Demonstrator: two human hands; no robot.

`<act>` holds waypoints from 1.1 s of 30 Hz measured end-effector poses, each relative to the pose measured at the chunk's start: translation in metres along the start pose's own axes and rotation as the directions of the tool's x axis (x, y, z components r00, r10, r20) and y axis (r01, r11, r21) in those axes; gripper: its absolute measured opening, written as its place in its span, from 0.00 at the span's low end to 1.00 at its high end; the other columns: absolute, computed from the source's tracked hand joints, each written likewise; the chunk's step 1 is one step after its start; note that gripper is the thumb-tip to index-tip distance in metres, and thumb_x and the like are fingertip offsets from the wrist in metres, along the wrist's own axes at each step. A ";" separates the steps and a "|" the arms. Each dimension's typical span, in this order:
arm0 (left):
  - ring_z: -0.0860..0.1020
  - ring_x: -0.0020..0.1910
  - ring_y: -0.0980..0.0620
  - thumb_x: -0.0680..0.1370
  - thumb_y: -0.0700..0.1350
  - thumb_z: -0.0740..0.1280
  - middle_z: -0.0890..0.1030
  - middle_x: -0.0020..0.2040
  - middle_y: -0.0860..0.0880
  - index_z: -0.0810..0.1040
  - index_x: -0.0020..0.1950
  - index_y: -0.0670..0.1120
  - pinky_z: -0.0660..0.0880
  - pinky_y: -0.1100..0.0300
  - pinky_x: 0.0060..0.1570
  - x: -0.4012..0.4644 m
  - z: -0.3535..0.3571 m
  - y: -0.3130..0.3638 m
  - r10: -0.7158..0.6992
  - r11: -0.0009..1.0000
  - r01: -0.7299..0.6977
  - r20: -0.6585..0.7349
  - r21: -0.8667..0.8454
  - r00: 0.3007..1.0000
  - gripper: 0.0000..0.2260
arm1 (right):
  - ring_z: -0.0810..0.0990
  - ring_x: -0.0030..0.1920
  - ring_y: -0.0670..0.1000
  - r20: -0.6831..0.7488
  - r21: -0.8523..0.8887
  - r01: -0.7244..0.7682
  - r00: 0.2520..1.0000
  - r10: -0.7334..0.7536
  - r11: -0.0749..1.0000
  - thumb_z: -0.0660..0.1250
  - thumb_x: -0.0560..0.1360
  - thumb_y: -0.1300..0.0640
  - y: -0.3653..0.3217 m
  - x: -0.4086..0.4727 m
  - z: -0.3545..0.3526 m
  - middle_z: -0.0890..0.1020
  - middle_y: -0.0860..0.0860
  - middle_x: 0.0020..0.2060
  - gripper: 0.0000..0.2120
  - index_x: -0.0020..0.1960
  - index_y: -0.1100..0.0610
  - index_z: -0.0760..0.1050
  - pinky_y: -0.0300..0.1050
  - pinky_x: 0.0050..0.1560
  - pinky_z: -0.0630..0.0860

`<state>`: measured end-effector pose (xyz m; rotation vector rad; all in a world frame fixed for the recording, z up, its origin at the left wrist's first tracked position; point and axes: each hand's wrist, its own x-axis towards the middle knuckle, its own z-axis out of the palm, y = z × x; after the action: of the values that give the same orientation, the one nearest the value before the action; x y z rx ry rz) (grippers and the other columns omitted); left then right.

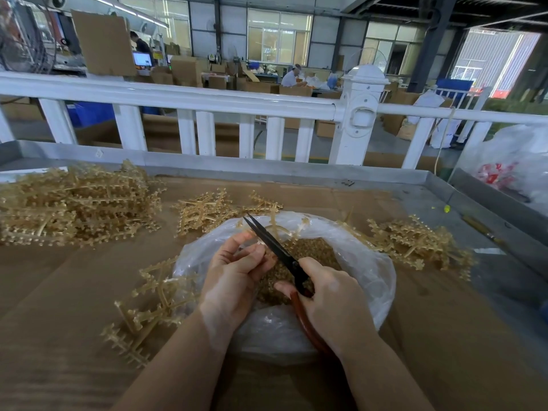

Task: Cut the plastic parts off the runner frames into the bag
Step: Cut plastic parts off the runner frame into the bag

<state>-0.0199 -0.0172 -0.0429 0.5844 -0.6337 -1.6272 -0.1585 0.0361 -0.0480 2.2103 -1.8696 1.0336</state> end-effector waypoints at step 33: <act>0.81 0.32 0.53 0.73 0.35 0.64 0.83 0.35 0.45 0.80 0.40 0.40 0.79 0.64 0.33 0.002 0.000 0.000 -0.006 1.000 0.007 -0.065 0.016 0.998 0.06 | 0.78 0.40 0.45 -0.081 -0.052 -0.048 0.996 0.043 0.997 0.59 0.72 0.35 -0.001 -0.004 0.005 0.79 0.43 0.38 0.18 0.52 0.48 0.75 0.35 0.39 0.72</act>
<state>-0.0197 -0.0190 -0.0431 0.6492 -0.5986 -1.6040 -0.1552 0.0375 -0.0540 2.0746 -1.8990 1.0486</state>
